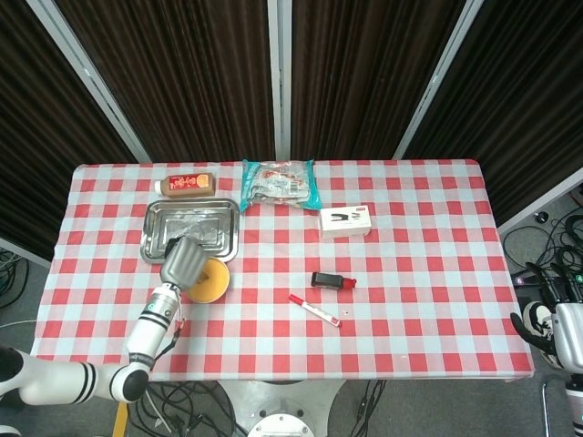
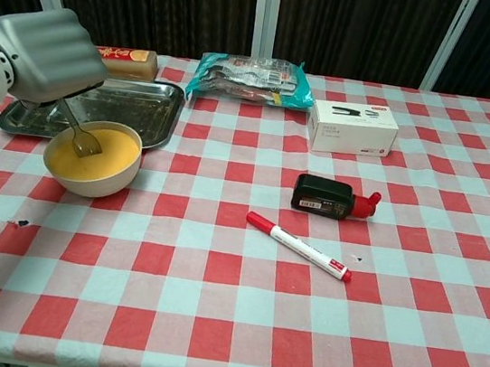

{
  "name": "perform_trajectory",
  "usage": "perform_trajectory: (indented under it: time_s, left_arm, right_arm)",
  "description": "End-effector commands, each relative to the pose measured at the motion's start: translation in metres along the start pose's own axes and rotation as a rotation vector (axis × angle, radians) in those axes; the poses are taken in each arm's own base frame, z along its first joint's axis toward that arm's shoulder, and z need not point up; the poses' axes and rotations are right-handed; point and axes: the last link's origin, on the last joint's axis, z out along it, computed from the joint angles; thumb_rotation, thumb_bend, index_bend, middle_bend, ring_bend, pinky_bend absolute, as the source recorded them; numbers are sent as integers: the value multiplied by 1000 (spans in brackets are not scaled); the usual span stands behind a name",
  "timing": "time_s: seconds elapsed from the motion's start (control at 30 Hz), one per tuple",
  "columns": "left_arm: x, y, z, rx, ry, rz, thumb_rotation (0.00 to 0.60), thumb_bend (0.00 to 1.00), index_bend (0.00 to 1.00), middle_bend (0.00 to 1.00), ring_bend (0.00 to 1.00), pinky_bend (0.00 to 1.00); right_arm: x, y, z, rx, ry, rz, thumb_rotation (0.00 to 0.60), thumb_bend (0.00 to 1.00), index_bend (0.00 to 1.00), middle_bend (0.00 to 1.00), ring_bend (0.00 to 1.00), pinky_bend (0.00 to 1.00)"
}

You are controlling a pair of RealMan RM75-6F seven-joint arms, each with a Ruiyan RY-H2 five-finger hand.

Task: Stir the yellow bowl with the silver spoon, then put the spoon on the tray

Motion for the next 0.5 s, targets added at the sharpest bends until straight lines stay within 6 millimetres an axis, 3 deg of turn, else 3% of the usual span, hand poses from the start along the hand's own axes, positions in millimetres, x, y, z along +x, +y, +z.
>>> perform_trajectory:
  time_s: [0.03, 0.27, 0.5]
  left_arm:
    - [3, 4, -2, -23, 7, -15, 600, 402, 648, 1000, 996, 1000]
    - [6, 4, 2, -71, 16, -106, 600, 401, 656, 1000, 996, 1000]
    - [1, -10, 10, -62, -2, -207, 600, 401, 658, 1000, 996, 1000]
  right_arm:
    - [0, 0, 0, -2, 1, 1, 600, 212, 128, 322, 105, 226]
    - [1, 1, -1, -4, 4, 3, 600, 212, 128, 322, 105, 226]
    - [1, 2, -1, -9, 5, 4, 600, 212, 128, 322, 105, 226]
